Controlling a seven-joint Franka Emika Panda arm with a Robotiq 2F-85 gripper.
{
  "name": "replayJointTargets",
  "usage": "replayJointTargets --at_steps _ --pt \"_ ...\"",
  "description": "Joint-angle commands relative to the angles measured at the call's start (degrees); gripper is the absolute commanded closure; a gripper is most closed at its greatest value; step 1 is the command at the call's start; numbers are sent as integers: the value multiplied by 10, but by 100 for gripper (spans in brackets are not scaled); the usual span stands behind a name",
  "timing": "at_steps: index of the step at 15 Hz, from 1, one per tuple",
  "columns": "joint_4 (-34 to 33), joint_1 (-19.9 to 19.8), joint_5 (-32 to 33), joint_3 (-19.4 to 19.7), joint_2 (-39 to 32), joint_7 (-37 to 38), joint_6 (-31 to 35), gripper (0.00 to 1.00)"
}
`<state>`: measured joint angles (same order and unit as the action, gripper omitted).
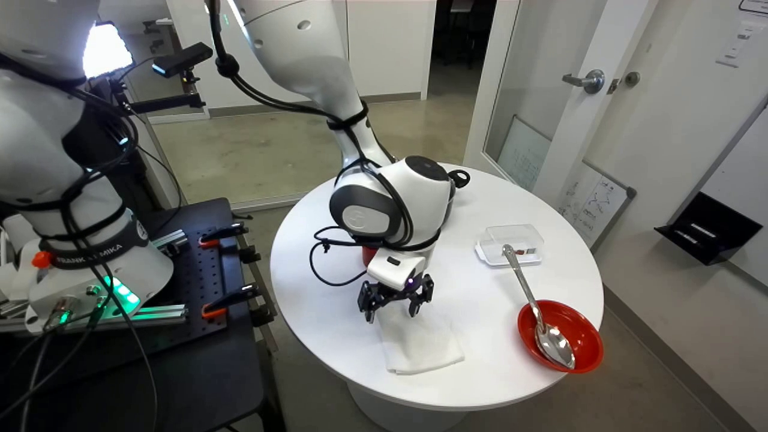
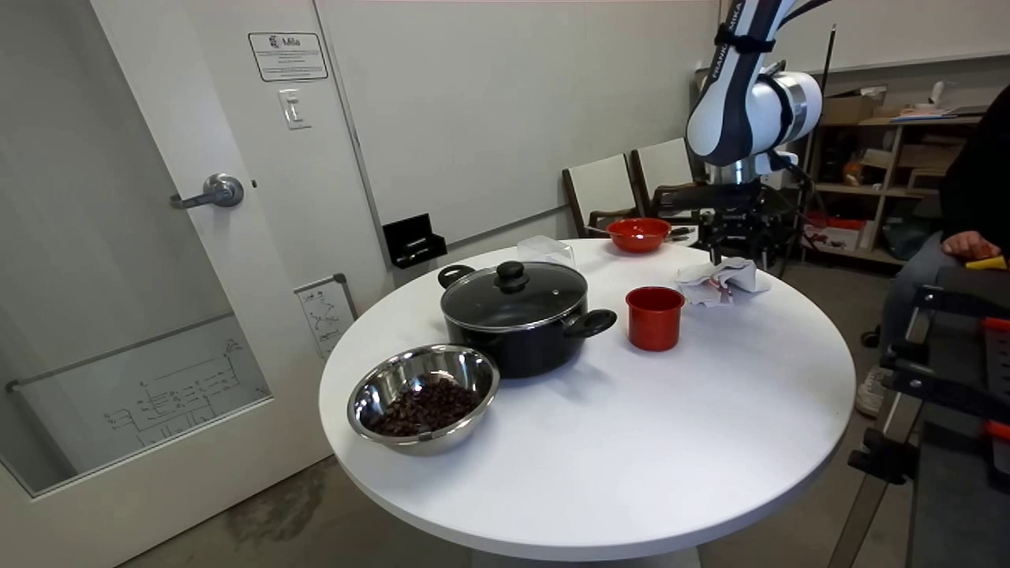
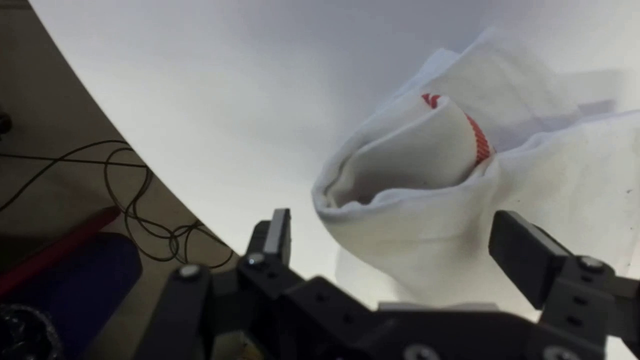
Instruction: Use the towel to wipe the table
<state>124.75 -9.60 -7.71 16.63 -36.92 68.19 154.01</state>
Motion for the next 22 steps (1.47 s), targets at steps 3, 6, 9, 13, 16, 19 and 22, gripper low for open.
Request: replayJointTargets --at_steps 3,6,9,13,16,19,22 --pt "-38 -55 -56 -65 -30 -138 -2 25" --pt "-51 -40 -58 -56 -48 -158 -18 42" --pt "-65 -29 -53 -49 -63 -168 -33 65" --pt "-81 -2 -39 -24 -80 -159 -34 96" --pt "-88 21 -40 5 -82 -129 -24 96" --pt "-104 56 -28 30 -92 -99 -11 96" --pt "-137 59 -34 10 -122 -107 -24 96"
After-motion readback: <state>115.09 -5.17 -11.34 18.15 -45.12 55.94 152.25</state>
